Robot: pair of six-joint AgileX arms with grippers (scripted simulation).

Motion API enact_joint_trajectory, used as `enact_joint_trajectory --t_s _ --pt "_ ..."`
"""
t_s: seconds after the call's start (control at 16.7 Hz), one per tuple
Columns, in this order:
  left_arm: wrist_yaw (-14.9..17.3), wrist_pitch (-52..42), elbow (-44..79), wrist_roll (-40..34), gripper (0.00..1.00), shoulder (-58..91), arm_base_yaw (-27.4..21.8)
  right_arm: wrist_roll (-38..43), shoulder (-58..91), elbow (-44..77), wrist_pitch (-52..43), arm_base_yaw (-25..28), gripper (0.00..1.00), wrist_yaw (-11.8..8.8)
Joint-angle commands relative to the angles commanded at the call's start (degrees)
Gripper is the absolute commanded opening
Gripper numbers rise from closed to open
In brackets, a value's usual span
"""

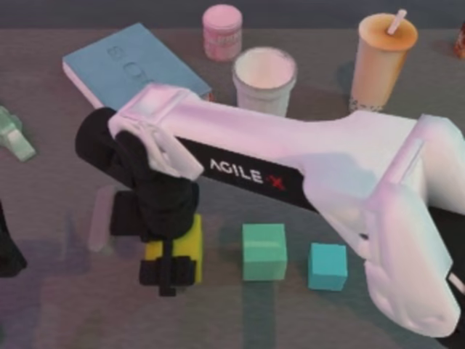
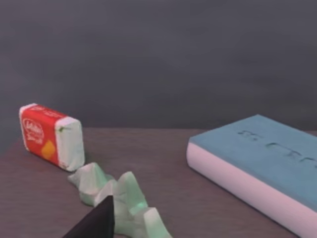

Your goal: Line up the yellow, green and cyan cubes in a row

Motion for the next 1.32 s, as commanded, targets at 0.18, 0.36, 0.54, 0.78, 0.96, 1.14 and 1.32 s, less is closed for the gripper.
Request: enact_joint_trajectory --t_s 0.18,0.36,0.54,0.78,0.96,1.14,1.32 --pt "0.0 0.0 0.0 0.0 1.0 0.0 0.0 0.0 0.0 0.0 0.0 0.0 0.98 0.0" --pt "0.0 0.0 0.0 0.0 1.0 0.0 0.0 0.0 0.0 0.0 0.0 0.0 1.0 0.0" --pt "0.0 0.0 0.0 0.0 1.0 0.0 0.0 0.0 0.0 0.0 0.0 0.0 1.0 0.0" --pt "0.0 0.0 0.0 0.0 1.0 0.0 0.0 0.0 0.1 0.2 -0.2 -0.1 1.0 0.0" --pt "0.0 0.0 0.0 0.0 1.0 0.0 0.0 -0.2 0.8 4.4 -4.2 0.2 1.0 0.0" --pt "0.0 0.0 0.0 0.0 1.0 0.0 0.0 -0.2 1.5 12.9 -11.4 0.3 1.0 0.0" --pt "0.0 0.0 0.0 0.0 1.0 0.0 0.0 -0.1 1.8 18.5 -16.8 0.3 1.0 0.0"
